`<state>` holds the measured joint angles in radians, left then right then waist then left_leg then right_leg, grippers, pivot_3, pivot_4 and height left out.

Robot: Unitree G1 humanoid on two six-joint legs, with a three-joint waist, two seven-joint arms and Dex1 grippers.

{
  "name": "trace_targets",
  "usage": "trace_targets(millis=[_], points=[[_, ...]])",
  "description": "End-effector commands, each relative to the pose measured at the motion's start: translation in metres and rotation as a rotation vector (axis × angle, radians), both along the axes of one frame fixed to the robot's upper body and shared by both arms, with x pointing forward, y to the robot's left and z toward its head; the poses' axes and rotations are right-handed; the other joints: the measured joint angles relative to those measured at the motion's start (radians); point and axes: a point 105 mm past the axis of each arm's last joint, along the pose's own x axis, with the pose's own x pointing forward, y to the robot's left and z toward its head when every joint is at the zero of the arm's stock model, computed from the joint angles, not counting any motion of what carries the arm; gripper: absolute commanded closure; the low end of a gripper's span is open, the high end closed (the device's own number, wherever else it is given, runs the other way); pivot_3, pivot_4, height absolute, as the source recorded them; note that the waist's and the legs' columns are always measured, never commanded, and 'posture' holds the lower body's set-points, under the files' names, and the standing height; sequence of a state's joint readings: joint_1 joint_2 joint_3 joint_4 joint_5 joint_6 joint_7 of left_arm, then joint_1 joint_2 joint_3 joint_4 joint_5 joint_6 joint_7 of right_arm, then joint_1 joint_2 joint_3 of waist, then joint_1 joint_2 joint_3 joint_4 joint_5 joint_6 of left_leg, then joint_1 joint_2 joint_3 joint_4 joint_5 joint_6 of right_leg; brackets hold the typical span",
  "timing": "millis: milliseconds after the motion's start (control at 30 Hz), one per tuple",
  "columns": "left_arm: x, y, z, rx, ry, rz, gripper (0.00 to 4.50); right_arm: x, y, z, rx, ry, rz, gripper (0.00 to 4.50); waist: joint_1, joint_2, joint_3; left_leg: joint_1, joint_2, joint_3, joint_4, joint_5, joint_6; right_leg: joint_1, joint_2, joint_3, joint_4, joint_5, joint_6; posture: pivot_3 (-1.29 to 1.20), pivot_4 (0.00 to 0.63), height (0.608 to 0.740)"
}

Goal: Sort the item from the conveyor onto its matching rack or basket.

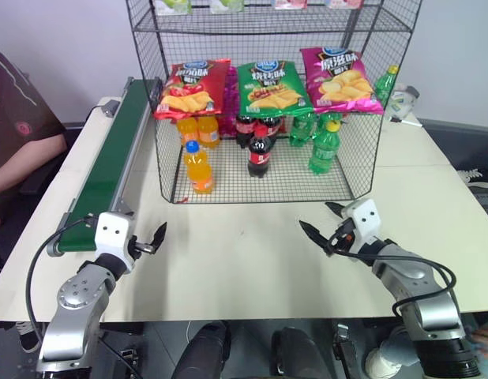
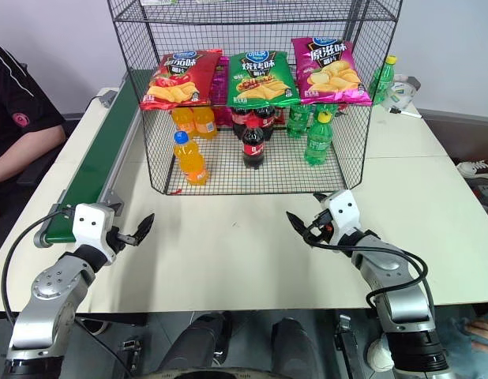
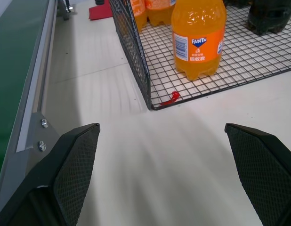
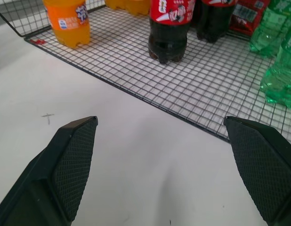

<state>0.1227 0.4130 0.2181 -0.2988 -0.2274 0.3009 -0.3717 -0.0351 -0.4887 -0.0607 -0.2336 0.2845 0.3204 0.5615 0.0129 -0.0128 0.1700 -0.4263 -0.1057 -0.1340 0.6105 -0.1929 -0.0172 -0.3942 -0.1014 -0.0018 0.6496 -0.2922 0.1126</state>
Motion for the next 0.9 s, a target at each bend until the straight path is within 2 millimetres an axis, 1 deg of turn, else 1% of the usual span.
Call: trace_targets(millis=[33, 367, 900], points=[[0.0, -0.004, 0.017, 0.022, -0.059, -0.035, 0.05, -0.001, 0.003, 0.015, -0.002, -0.058, 0.022, 0.0, 0.0, 0.0, 0.0, 0.0, 0.0, 0.0, 0.0, 0.0, 0.0, 0.0, 0.0, 0.0, 0.0, 0.0, 0.0, 0.0, 0.15, 0.74], [0.003, -0.002, 0.019, 0.018, -0.064, -0.031, 0.05, -0.003, 0.009, 0.017, 0.022, -0.052, 0.067, 0.0, 0.0, 0.0, 0.0, 0.0, 0.0, 0.0, 0.0, 0.0, 0.0, 0.0, 0.0, 0.0, 0.0, 0.0, 0.0, 0.0, 0.15, 0.74], [0.007, -0.002, 0.023, 0.015, -0.079, -0.033, 0.05, -0.003, 0.013, 0.021, 0.042, -0.033, 0.118, 0.0, 0.0, 0.001, 0.001, 0.0, 0.0, 0.0, 0.0, 0.0, 0.0, 0.0, 0.0, 0.0, 0.0, 0.0, 0.0, 0.0, 0.15, 0.74]])
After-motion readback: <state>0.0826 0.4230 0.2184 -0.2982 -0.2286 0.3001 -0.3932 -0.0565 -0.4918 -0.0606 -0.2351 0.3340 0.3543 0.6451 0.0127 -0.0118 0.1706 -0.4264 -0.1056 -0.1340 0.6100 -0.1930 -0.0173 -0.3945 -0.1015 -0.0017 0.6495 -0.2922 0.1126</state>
